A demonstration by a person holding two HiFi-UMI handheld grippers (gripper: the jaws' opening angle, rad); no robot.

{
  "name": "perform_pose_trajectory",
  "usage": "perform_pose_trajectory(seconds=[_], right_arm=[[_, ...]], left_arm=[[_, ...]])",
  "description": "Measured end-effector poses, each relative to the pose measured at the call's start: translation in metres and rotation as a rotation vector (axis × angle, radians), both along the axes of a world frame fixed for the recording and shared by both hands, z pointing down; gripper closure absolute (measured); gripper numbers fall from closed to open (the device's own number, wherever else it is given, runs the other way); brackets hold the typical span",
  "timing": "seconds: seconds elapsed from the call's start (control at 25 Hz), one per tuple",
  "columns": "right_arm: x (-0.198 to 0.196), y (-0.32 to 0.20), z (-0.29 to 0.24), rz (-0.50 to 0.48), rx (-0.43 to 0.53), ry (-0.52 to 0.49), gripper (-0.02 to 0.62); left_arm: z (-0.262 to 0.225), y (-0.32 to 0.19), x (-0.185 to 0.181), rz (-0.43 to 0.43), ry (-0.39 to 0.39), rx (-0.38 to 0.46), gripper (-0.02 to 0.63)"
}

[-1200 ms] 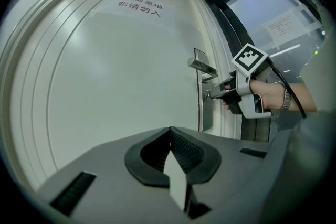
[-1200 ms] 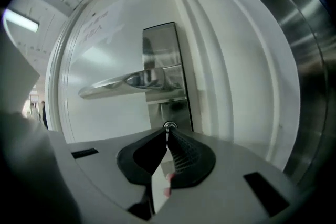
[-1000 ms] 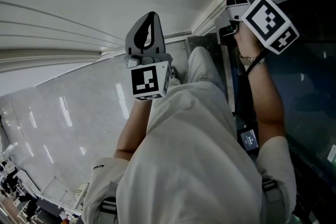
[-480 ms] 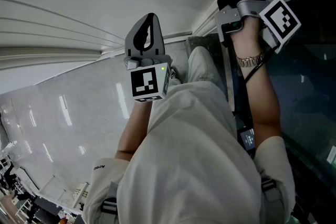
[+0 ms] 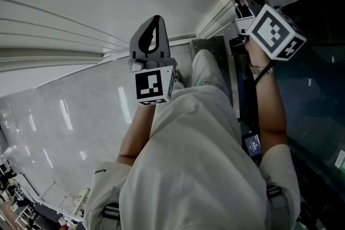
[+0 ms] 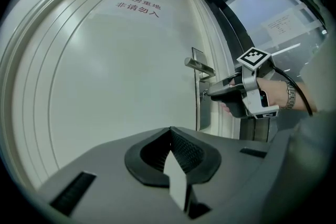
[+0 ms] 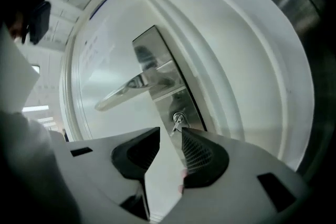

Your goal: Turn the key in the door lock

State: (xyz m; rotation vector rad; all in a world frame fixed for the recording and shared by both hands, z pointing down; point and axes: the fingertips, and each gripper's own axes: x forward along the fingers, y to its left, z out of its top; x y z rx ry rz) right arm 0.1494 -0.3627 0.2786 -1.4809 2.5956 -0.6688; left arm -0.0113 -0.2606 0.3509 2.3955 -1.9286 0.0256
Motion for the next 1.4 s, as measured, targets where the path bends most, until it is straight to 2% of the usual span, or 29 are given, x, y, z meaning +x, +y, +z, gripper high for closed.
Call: perform_pose_trajectory(seconds=[0.08,0.28,0.48,0.56,0.92,1.08,1.24,1.4], right_arm=[[0.004,0.007,0.004,0.002,0.068,0.188,0.472],[0.004,0.017,0.020,-0.057,0.196,0.636,0.468],[0.005,0.018,0.010,0.027,0.402,1.038,0.468],[0.003,0.017,0.008,0.039,0.462,1.163,0.469],[-0.001,0.012,0.008,0.042,0.595,1.435,0.469],[-0.003,0.012,0.007,0.056,0.647,1.497,0.469],[-0.003,0.010,0.011,0.030,0.673,1.576,0.469],[-0.004,0.003,0.012,0.019,0.650,1.576,0.469]], left_arm=[[0.002,0.001,0.006,0.007,-0.001,-0.002,0.600],[0.008,-0.001,0.016,0.031,-0.007,-0.006,0.600],[0.005,-0.001,0.019,0.043,-0.004,0.001,0.600],[0.005,0.000,0.018,0.042,-0.007,0.002,0.600],[0.008,0.004,0.013,0.028,-0.016,0.001,0.600],[0.008,0.004,0.011,0.027,-0.021,-0.001,0.600],[0.010,0.006,0.013,0.026,-0.020,-0.002,0.600],[0.008,0.005,0.012,0.025,-0.016,0.001,0.600]])
